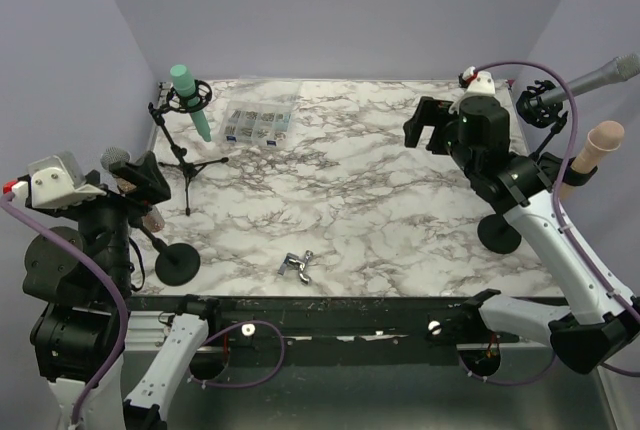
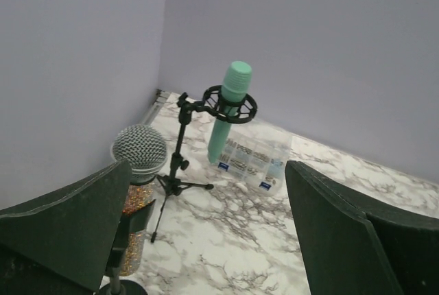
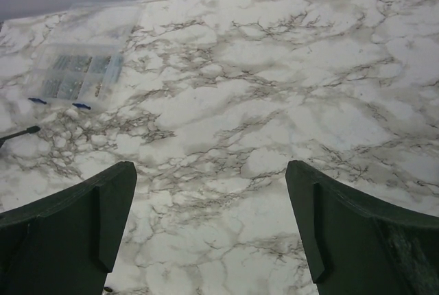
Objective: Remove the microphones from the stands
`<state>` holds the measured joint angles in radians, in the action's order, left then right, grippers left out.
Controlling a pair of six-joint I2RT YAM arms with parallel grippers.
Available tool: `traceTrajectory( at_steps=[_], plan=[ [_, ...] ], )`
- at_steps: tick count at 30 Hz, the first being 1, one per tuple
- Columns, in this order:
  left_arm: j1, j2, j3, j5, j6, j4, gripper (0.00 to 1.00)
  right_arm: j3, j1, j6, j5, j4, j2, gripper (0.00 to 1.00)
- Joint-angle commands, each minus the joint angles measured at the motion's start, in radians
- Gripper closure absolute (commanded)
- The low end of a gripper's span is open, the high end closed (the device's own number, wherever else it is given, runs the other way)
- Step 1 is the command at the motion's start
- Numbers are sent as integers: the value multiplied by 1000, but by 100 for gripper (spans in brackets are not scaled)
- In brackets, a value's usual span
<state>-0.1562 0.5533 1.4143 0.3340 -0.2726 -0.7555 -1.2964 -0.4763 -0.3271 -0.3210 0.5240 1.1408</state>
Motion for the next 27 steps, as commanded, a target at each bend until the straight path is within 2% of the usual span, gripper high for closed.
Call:
traceTrajectory(
  at_steps=[1,5,8,13,16,22,27],
  plan=[
    [6,5,33,203,24,-95,1,12,4,-34,93,-26,9,0],
    [7,6,21,271,26,-104,1,-4,4,-94,136,-2,63,0],
    [6,42,27,314,14,-129,1,-17,4,-124,102,13,90,0],
    [7,124,5,394,-9,-151,1,20,3,-117,81,-18,59,0],
    [20,149,-49,439,-20,-115,1,56,4,-112,152,-61,28,0],
    [69,178,-114,416,-62,-46,1,126,4,-158,311,-175,-31,0],
    [94,177,-200,465,-54,50,1,127,5,-116,559,-211,-12,0]
  ],
)
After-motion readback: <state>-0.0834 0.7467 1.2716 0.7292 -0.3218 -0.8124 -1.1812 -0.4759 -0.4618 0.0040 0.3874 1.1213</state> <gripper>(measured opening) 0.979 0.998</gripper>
